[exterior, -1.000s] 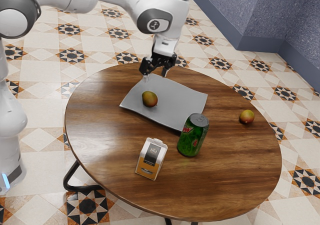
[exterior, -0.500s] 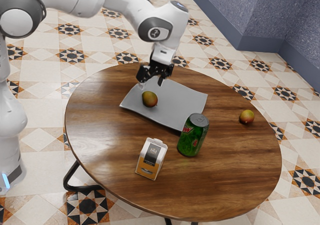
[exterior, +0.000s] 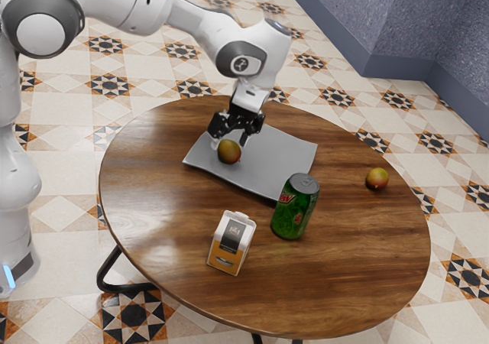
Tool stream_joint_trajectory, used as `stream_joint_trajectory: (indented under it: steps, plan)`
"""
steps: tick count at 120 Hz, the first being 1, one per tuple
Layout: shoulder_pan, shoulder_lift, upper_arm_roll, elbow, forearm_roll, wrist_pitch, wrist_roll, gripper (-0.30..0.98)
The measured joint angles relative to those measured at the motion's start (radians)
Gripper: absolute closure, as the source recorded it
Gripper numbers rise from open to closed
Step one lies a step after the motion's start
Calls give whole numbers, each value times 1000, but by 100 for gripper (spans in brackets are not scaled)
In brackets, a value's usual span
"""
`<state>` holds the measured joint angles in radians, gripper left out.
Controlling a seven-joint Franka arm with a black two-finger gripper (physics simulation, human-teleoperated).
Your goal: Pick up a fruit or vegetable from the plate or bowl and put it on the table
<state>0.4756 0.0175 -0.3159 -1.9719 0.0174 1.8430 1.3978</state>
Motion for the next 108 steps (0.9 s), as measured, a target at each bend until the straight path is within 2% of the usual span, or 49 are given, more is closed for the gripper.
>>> stream_joint_trajectory:
  steps: [40, 58, 66, 108]
  plan:
    - [12, 35, 1, -1, -9, 22, 19, 2]
    - [15, 43, -7, -1, -16, 32, 17, 29]
    - [11, 44, -9, -2, -17, 37, 14, 37]
    - [6, -3, -26, 40, -10, 23, -22, 41]
